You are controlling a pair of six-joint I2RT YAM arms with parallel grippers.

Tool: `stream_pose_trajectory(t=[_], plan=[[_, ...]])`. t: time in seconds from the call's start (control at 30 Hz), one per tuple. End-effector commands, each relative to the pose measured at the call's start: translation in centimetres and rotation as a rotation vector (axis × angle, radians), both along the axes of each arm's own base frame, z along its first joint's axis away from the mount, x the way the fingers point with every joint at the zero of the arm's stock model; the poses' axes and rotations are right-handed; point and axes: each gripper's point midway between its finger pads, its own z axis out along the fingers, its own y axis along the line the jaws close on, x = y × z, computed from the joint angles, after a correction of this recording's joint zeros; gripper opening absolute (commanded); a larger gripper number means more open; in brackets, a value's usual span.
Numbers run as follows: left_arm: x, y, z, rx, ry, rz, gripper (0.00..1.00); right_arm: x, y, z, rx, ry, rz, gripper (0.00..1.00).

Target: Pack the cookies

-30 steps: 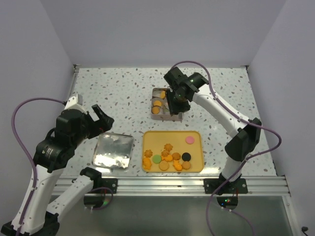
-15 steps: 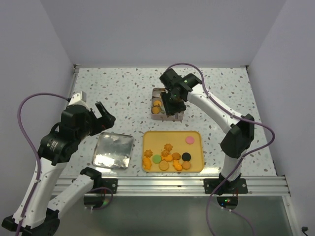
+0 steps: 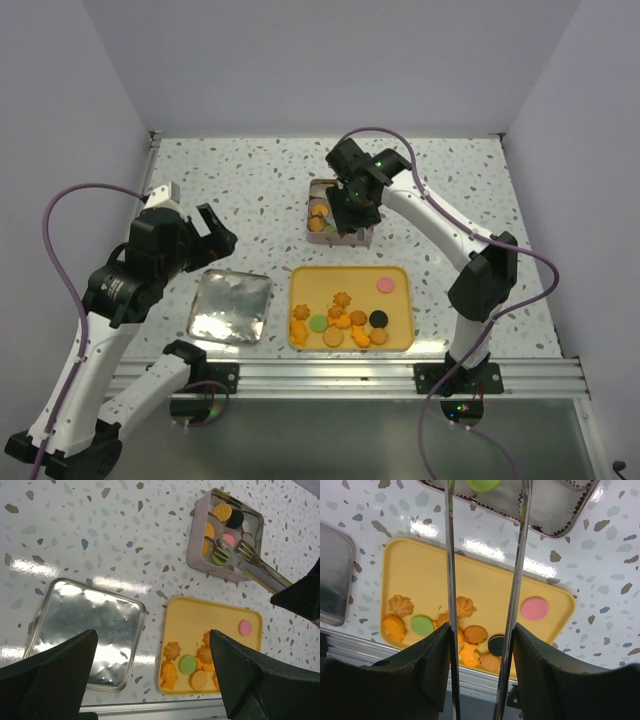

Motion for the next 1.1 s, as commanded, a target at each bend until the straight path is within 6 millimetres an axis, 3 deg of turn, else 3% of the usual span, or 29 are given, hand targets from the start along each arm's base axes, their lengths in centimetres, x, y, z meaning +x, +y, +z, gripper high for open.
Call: stream_pose_trajectory(t=[0.0,0.8,1.07], plan=[[1.0,-0.2,1.4,0.008,-0.071,-0.014,1.0,0.8,-0.4,1.8,0.012,-0.064,0.005,0.53],[0.4,0.1,1.2,-0.008,-0.072,0.001,1.0,0.6,1.4,-1.5,0.042,0.038,0.026,0.52],[0.6,0.0,0.7,-0.01,-0.062,0.005,1.0,0.9,1.2,-0.9,0.029,0.018,0.029,0.46]])
